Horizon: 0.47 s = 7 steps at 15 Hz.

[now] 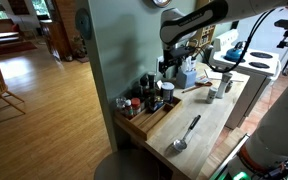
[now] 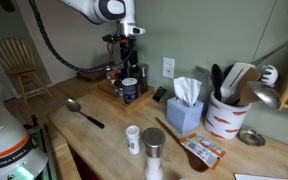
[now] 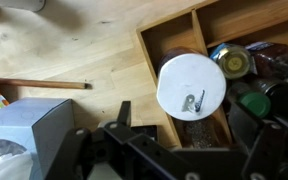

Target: Pick up the jar of coffee and move it to the left side of the tray

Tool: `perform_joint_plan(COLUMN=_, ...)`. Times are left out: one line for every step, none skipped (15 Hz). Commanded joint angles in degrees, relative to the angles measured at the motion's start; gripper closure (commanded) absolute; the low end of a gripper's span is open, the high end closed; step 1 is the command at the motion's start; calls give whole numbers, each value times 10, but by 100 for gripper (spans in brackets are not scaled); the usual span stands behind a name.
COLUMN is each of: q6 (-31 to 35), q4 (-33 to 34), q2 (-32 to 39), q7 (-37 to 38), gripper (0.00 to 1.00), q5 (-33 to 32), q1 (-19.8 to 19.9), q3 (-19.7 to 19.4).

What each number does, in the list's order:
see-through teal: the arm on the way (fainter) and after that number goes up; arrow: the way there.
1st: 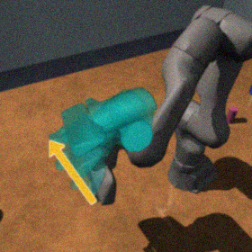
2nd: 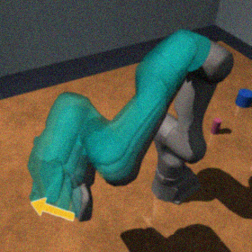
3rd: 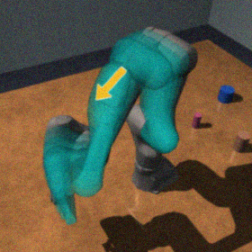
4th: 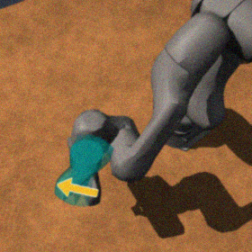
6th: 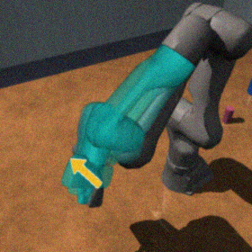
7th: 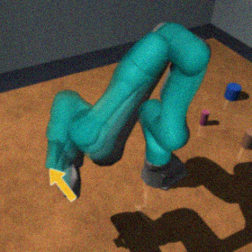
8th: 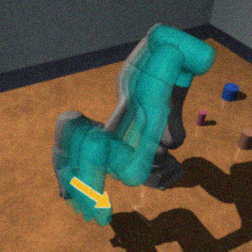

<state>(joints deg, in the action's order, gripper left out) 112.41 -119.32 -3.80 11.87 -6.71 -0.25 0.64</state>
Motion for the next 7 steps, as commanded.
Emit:
perform_joint_plan(q6=-5, q4=-35, q2=-28, q7=-61, gripper=0, q5=14, q1=5, q3=-7)
perform_joint_plan(q6=-1, q4=-8, q2=-2, q7=-22, gripper=0, q5=2, q1=4, q3=-3)
perform_joint_plan(q6=-1, q4=-12, q2=-4, q7=-36, gripper=0, q5=4, q1=4, q3=-4)
perform_joint_plan(q6=-1, q4=-14, q2=-7, q7=-43, gripper=0, q5=4, q1=4, q3=-4)
perform_joint_plan(q6=-1, q4=-16, q2=-9, q7=-46, gripper=0, q5=4, q1=4, q3=-4)
perform_joint_plan(q6=-1, q4=-17, q2=-11, q7=-47, gripper=0, q5=4, q1=4, q3=-4)
perform_joint_plan(q6=-1, q4=-18, q2=-12, q7=-48, gripper=0, q5=4, q1=4, q3=-4)
